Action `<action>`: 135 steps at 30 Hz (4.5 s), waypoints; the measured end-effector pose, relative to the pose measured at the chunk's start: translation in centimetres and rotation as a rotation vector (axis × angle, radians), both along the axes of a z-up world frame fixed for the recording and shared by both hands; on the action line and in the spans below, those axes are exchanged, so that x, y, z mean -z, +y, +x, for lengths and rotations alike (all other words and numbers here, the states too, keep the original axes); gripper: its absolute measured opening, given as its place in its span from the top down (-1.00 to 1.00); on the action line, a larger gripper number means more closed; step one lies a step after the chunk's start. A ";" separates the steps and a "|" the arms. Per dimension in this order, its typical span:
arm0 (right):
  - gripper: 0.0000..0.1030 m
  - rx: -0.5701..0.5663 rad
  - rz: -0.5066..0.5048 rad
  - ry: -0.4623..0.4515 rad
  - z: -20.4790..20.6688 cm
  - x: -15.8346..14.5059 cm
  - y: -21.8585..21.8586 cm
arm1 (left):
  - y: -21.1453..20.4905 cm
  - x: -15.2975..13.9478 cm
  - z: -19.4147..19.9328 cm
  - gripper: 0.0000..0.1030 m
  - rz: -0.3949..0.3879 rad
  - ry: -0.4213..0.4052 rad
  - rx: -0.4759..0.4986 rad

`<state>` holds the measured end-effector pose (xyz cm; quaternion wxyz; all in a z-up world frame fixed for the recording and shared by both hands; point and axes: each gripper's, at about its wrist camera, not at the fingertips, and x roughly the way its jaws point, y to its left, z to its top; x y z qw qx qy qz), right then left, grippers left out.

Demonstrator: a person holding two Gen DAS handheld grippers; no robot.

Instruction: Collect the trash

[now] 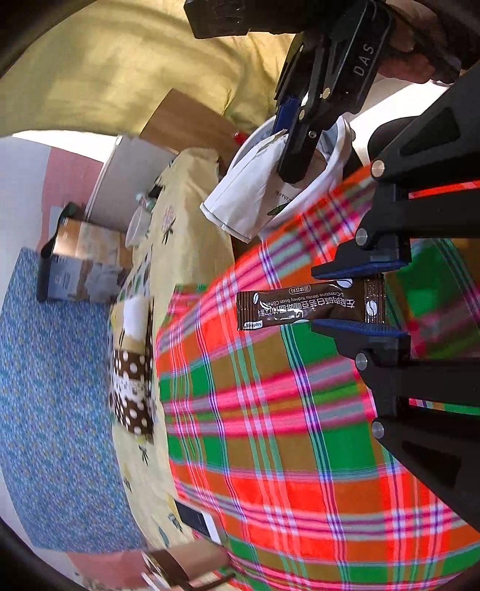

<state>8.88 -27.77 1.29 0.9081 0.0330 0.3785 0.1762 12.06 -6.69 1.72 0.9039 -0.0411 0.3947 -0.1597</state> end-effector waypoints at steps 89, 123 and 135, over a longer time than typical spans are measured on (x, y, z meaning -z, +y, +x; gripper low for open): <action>0.02 0.267 -0.069 -0.104 -10.0 0.2 -3.3 | -6.5 -0.7 -7.7 0.52 0.031 -0.071 0.118; 0.02 0.268 -0.071 -0.099 -10.3 0.5 -2.9 | -5.8 -0.9 -8.6 0.52 0.042 -0.087 0.091; 0.02 0.263 -0.070 -0.097 -10.3 0.6 -2.8 | -5.3 -0.9 -8.9 0.52 0.087 -0.103 0.039</action>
